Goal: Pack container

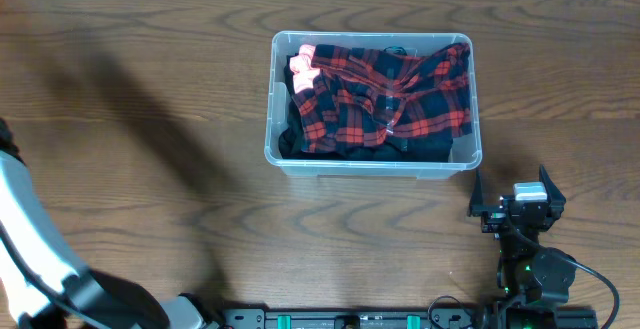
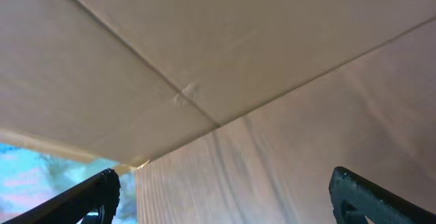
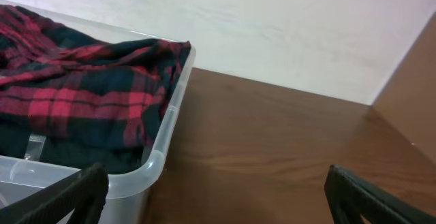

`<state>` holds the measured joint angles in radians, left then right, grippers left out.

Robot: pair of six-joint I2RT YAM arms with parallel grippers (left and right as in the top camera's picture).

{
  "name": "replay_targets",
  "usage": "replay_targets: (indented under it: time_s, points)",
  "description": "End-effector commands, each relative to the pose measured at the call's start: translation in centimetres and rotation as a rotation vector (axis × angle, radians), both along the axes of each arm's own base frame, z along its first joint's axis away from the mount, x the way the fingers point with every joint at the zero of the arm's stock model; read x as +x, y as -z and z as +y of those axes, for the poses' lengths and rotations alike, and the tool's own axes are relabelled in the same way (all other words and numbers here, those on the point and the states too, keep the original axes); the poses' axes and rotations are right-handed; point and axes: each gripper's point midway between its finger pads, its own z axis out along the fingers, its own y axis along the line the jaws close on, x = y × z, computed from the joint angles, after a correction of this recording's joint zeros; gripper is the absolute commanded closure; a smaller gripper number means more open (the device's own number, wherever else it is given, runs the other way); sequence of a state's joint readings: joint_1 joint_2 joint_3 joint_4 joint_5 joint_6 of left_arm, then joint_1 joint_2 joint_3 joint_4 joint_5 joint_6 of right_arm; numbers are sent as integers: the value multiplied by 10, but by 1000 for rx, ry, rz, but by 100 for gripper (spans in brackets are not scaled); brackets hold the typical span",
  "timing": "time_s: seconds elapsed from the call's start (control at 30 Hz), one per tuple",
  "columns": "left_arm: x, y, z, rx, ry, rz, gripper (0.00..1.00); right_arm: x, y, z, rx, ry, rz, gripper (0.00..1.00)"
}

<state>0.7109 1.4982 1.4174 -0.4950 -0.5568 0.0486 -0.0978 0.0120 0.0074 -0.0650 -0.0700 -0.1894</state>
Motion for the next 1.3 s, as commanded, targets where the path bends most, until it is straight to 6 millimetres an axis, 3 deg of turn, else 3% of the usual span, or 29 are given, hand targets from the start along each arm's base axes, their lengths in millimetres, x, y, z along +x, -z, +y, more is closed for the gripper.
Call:
replay_targets:
  time_s: [0.0,0.13,0.3,0.47,0.63,0.77,1.0,1.27]
  points:
    - [-5,-53,-29,92,38,-105,2,0,1,1,-11,0,2,1]
    - [-5,-102,-72,169,132,-214,2,0,1,1,-11,0,2,1]
    - [-23,-151,-128,236,249,-352,2,0,1,1,-11,0,2,1]
    - [-44,-176,-197,214,499,-475,2,0,1,1,-11,1,2,1]
    - [-71,-166,-276,59,858,-565,2,0,1,1,-11,0,2,1]
    - [-95,-151,-306,-7,992,-598,2,0,1,1,-11,0,2,1]
    - [-114,-116,-314,-65,985,-704,2,0,1,1,-11,0,2,1]
    - [-84,-66,-310,-2,996,-804,2,0,1,1,-11,0,2,1]
